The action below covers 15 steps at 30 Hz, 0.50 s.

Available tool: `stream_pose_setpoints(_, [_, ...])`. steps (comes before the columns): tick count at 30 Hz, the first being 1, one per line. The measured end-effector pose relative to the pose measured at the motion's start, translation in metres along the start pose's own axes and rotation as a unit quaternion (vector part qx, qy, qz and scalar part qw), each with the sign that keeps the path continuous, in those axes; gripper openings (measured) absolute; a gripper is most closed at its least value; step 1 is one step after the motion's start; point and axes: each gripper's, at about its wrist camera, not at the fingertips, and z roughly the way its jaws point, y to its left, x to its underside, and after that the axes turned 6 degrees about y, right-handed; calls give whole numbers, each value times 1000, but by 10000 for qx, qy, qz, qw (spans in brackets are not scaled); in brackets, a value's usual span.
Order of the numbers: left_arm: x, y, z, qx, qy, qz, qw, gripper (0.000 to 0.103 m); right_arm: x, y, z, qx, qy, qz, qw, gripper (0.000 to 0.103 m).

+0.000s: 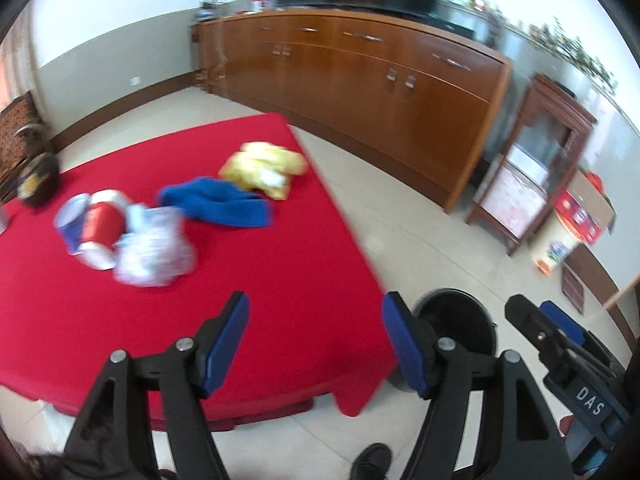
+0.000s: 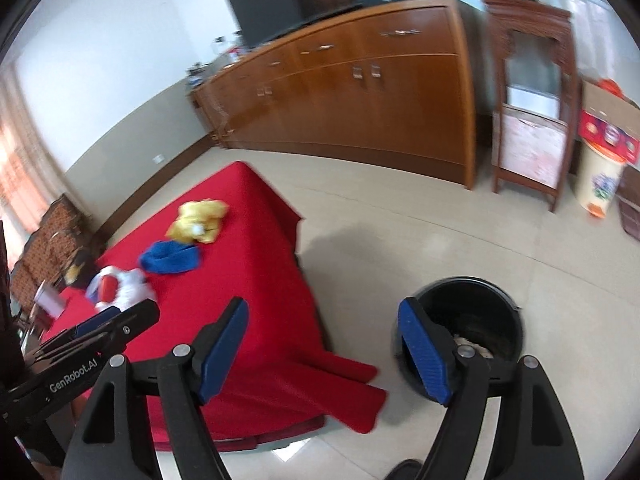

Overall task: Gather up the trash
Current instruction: 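Move both tools back over the table toward the red cup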

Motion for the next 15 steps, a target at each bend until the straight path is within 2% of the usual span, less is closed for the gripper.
stream_pose_setpoints(4, [3, 45, -12, -169, -64, -315, 9993, 71, 5, 49, 9, -336, 76, -310, 9989, 79])
stream_pose_setpoints(9, [10, 99, -25, -434, -151, -675, 9967, 71, 11, 97, 20, -563, 134, -650, 9962, 79])
stream_pose_setpoints(15, [18, 147, -33, -685, -196, -1016, 9923, 71, 15, 137, 27, -756, 184, -955, 9924, 79])
